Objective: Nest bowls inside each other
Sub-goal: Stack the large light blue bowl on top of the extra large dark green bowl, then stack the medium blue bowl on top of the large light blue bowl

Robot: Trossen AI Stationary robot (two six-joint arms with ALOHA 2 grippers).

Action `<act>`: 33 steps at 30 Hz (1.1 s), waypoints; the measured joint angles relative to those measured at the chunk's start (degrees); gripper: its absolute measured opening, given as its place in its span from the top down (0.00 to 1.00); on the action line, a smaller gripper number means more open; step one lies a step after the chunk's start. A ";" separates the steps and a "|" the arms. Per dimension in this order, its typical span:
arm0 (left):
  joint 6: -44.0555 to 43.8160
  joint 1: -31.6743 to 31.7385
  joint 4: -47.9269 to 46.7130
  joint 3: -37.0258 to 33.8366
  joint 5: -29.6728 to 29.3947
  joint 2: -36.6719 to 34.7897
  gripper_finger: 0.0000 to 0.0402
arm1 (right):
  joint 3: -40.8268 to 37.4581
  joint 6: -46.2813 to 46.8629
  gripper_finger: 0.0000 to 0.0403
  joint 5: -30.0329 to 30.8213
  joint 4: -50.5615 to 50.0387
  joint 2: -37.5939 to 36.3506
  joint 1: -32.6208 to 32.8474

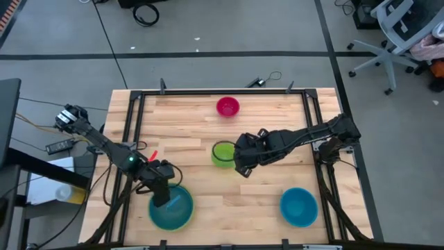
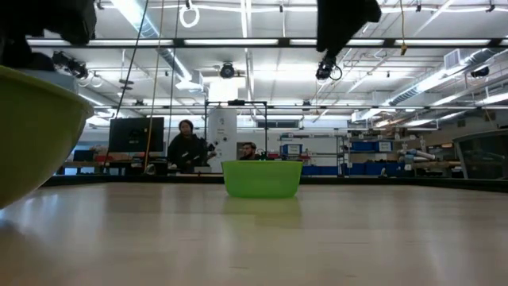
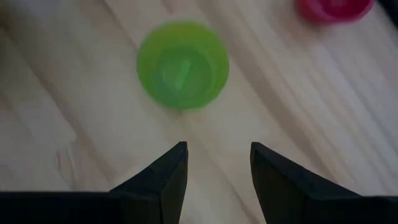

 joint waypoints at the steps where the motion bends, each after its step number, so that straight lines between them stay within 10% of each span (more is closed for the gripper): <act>1: 0.00 0.00 -1.52 1.04 0.02 -0.32 0.55 | -0.67 0.33 0.56 -0.29 -0.21 0.00 0.45; 8: 2.20 0.21 -12.30 6.24 -1.22 -0.48 0.49 | -9.11 3.74 0.56 -4.63 0.86 -1.05 3.05; 22: 0.85 2.85 1.70 -3.68 -5.19 -0.22 0.58 | -27.39 20.42 0.56 -11.89 6.56 -17.16 8.70; 33: 3.31 4.80 -6.97 4.46 -4.26 -0.79 0.58 | -43.53 25.88 0.56 -25.85 5.84 -25.92 16.32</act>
